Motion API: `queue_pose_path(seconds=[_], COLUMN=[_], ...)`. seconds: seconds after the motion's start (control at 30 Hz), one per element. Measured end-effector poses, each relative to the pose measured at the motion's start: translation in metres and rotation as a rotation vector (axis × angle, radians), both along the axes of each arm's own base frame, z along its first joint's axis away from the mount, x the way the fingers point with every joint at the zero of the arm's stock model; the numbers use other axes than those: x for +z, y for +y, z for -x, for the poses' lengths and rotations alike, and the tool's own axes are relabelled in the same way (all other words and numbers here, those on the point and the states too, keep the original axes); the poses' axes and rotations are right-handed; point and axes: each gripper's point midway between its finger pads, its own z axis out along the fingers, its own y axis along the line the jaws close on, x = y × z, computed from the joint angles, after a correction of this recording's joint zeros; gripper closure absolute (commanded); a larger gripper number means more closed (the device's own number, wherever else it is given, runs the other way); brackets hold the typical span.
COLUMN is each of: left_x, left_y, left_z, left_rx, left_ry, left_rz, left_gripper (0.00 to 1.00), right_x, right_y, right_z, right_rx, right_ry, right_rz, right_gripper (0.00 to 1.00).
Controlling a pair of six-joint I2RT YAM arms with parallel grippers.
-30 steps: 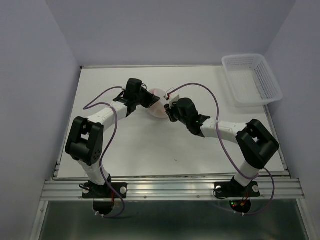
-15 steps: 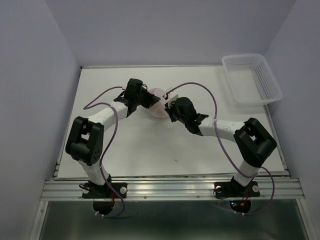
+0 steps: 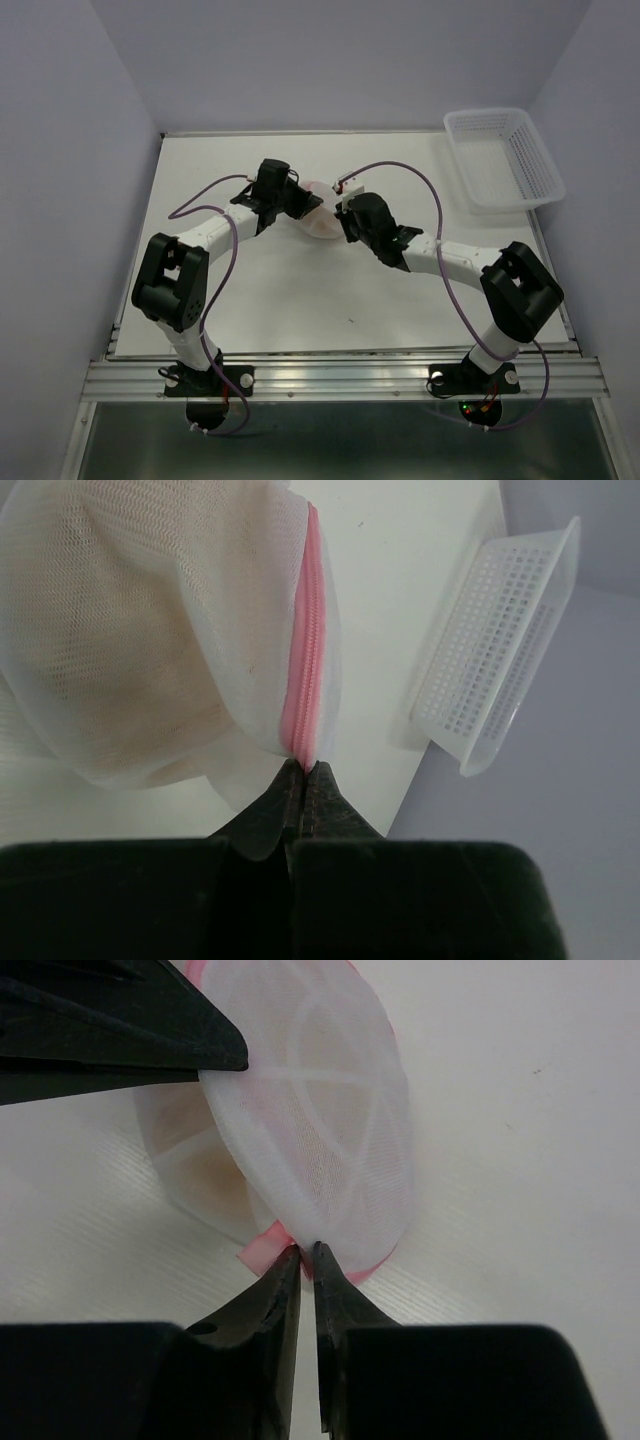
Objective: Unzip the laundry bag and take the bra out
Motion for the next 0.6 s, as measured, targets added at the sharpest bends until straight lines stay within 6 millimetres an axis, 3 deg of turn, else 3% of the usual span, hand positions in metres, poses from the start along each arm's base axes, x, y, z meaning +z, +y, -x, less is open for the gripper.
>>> queue_pose_path(seconds=[0.3,0.47,0.6], left_x=[0.004,0.004,0.004], left_y=[0.000,0.000,0.004], left_z=[0.003,0.003,0.000], left_rx=[0.005,0.008,0.026], left_ry=[-0.004,-0.006,-0.012], left_rz=[-0.009,-0.013,-0.024], left_gripper=[1.00,1.00,1.00], right_x=[-0.002,-0.003,-0.008], right_y=[-0.004,-0.007,-0.012], right_z=[0.001,-0.004,-0.009], right_rx=[-0.071,-0.126,-0.187], right_ry=[0.015,0.016,0.036], right_rz=[-0.019,-0.030,-0.022], right_gripper=[0.88,0.78,0.84])
